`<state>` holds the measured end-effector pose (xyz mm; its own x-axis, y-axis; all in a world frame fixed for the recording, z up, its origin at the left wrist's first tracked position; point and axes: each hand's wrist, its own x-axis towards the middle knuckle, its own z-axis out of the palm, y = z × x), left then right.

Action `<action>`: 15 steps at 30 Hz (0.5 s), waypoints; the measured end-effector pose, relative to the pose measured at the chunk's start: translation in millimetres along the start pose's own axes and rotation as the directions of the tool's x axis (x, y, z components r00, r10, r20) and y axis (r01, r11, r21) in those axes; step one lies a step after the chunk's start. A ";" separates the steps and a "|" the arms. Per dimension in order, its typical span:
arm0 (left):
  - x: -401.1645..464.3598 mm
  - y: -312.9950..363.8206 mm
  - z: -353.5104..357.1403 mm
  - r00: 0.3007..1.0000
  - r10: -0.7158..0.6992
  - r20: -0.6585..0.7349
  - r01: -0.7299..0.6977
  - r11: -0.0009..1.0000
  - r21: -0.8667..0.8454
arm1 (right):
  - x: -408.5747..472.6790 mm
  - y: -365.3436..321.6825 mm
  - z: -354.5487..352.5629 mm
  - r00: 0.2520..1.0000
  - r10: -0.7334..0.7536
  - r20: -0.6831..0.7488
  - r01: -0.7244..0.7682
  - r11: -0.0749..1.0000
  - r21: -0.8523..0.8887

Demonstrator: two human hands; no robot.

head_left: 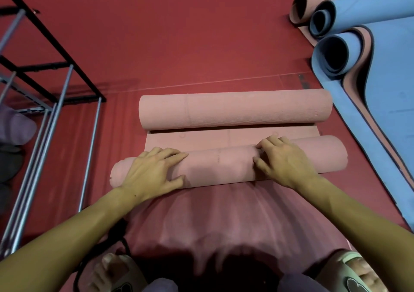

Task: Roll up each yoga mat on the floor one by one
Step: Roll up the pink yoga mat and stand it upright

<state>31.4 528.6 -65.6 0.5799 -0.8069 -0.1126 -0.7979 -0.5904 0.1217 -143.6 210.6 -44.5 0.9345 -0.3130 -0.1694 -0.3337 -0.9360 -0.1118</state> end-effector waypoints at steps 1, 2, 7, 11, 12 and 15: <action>0.9 0.9 -0.6 1.000 -0.007 0.005 0.007 1.000 0.010 | -0.7 0.7 0.5 1.000 -0.003 0.022 0.003 1.000 -0.005; 1.9 1.9 -1.7 1.000 -0.017 0.012 0.017 1.000 0.021 | -1.3 1.8 1.8 0.999 -0.003 0.034 0.004 1.000 -0.017; 6.5 12.5 -8.4 0.999 -0.048 0.017 0.046 0.994 0.098 | -3.4 3.9 -0.1 1.000 0.002 0.029 0.000 0.997 -0.080; 11.0 12.2 -9.2 0.995 -0.042 0.085 0.030 0.989 0.141 | 2.2 4.0 4.8 0.997 -0.031 0.065 0.044 0.980 -0.196; 11.7 9.7 -5.8 0.993 -0.038 0.112 0.019 0.987 0.162 | 4.9 5.1 7.4 0.997 -0.040 0.071 0.055 0.973 -0.222; 14.7 0.8 3.3 0.992 -0.036 0.123 0.014 0.984 0.176 | 12.6 8.4 10.7 0.995 -0.072 0.065 0.087 0.958 -0.273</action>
<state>38.8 516.3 -70.4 0.5833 -0.7768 -0.2374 -0.8065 -0.5887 -0.0548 -135.9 200.6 -58.0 0.9463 -0.2335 -0.2238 -0.2044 -0.9680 0.1459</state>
